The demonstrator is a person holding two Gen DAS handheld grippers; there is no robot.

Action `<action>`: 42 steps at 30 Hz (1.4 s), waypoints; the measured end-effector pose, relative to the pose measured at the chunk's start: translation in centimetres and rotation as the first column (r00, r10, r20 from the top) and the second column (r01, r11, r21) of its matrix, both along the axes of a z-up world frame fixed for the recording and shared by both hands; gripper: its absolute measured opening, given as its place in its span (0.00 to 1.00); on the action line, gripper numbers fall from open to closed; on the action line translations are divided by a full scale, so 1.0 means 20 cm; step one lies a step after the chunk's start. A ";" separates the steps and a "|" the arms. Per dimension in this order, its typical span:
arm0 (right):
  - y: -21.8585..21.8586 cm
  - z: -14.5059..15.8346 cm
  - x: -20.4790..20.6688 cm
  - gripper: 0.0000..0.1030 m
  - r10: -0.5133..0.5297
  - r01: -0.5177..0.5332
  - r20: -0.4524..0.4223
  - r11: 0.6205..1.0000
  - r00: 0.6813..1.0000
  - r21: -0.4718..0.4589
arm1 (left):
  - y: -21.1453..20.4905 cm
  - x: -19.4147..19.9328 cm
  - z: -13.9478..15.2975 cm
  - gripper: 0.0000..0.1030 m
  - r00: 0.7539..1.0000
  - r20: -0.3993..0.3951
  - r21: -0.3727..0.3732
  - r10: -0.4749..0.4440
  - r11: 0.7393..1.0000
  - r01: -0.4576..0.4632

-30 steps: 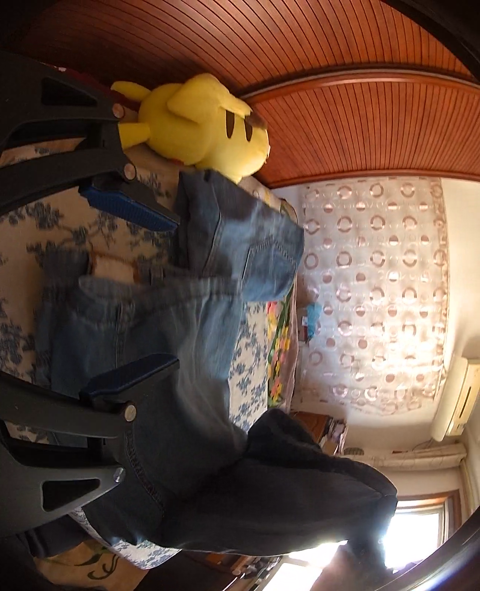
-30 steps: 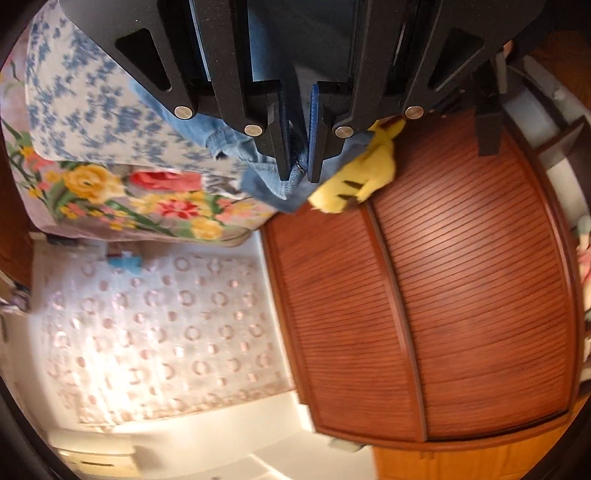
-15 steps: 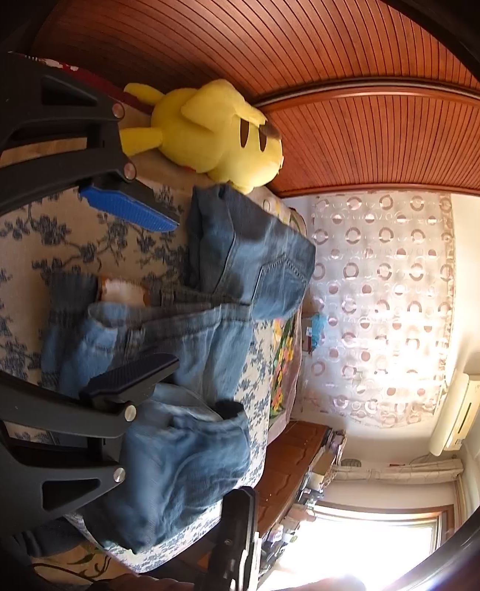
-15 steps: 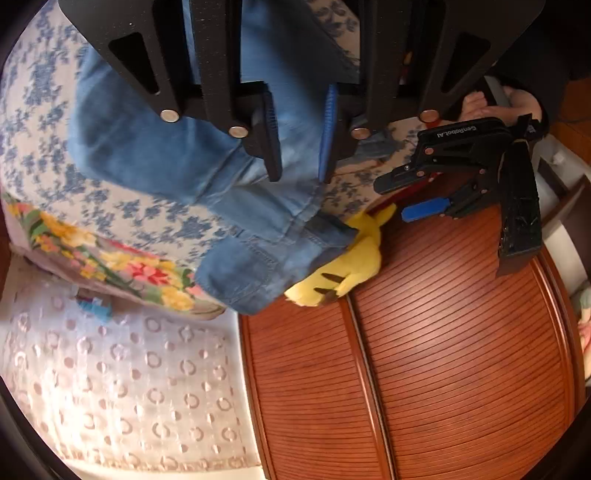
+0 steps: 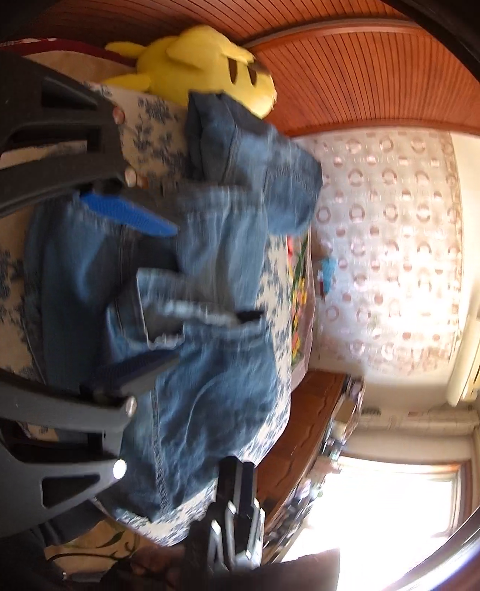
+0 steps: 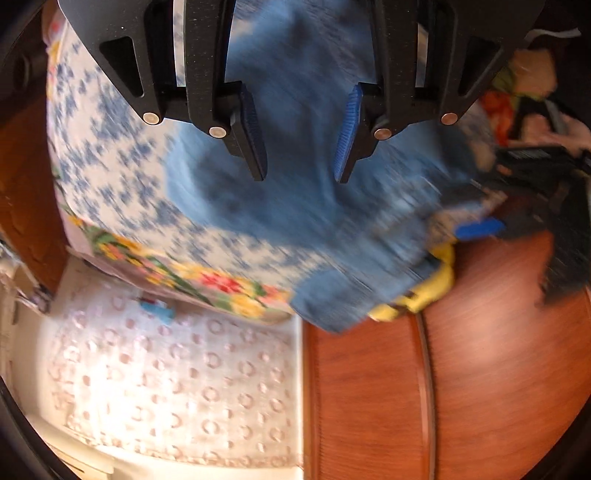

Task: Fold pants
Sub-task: 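Grasp the jeans leg seam with the left gripper and pull it straight, then open the left gripper and press the jeans leg flat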

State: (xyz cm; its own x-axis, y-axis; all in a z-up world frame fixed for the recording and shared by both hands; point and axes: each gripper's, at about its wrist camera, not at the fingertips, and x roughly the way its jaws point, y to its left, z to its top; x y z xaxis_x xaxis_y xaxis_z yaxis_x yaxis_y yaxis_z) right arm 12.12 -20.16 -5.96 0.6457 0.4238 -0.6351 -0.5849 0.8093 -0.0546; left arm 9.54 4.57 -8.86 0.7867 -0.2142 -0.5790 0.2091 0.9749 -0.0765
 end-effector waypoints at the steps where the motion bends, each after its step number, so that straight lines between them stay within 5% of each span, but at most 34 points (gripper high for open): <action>1: -0.03 -0.04 0.01 0.37 -0.018 0.018 -0.008 1.000 1.000 -0.012 | -0.02 0.01 0.00 0.52 1.000 -0.002 -0.001 -0.015 1.000 0.015; 9: -0.26 -0.21 0.04 0.44 -0.102 0.103 -0.090 0.995 0.991 0.008 | -0.17 0.09 -0.08 0.40 0.990 -0.107 0.064 -0.090 0.993 0.098; 13: -0.27 -0.24 0.04 0.46 -0.104 0.106 -0.103 0.994 0.989 0.007 | -0.20 0.08 -0.09 0.05 0.988 -0.117 0.083 -0.096 0.991 0.106; 16: -0.27 -0.25 0.05 0.47 -0.114 0.117 -0.113 0.993 0.987 0.024 | -0.18 0.00 -0.02 0.02 0.990 -0.076 0.048 -0.117 0.992 0.121; 21: -0.29 -0.24 0.05 0.47 -0.121 0.126 -0.108 0.991 0.987 0.037 | -0.08 -0.19 0.19 0.02 0.995 0.020 -0.028 -0.095 0.995 0.096; 28: -0.26 -0.20 0.04 0.48 -0.099 0.104 -0.092 0.993 0.991 0.048 | -0.03 -0.20 0.12 0.06 0.996 -0.052 0.007 -0.076 0.997 0.077; 35: -0.20 -0.21 0.05 0.48 -0.082 0.085 -0.087 0.996 0.993 0.035 | 0.02 -0.14 0.11 0.41 0.998 -0.051 -0.014 -0.033 0.999 0.032; 42: -0.21 -0.27 0.09 0.48 -0.099 0.102 -0.079 0.994 0.992 0.032 | 0.00 0.04 0.16 0.42 0.998 -0.042 0.006 -0.041 0.999 0.041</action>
State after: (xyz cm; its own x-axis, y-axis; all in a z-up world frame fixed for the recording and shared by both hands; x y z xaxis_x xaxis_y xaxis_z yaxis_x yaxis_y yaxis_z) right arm 13.93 -24.45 -11.43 0.6356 0.3825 -0.6706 -0.5016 0.8649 0.0179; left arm 10.42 4.59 -5.68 0.7524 -0.2422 -0.6126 0.2460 0.9660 -0.0798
